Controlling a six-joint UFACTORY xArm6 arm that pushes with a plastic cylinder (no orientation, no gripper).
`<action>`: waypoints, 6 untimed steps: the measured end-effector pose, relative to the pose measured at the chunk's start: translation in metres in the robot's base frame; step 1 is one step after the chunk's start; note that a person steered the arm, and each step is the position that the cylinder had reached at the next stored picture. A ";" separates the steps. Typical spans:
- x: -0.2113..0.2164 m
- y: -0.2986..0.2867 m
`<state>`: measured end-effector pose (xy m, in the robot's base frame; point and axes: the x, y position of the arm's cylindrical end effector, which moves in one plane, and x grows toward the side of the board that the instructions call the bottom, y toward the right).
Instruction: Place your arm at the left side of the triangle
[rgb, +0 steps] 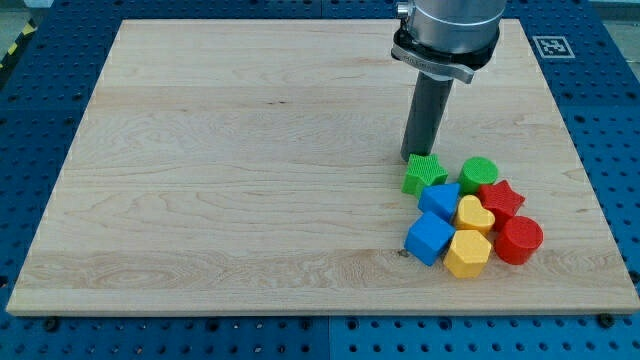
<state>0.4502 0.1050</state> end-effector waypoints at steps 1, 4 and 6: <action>0.000 0.000; 0.004 -0.069; 0.054 -0.098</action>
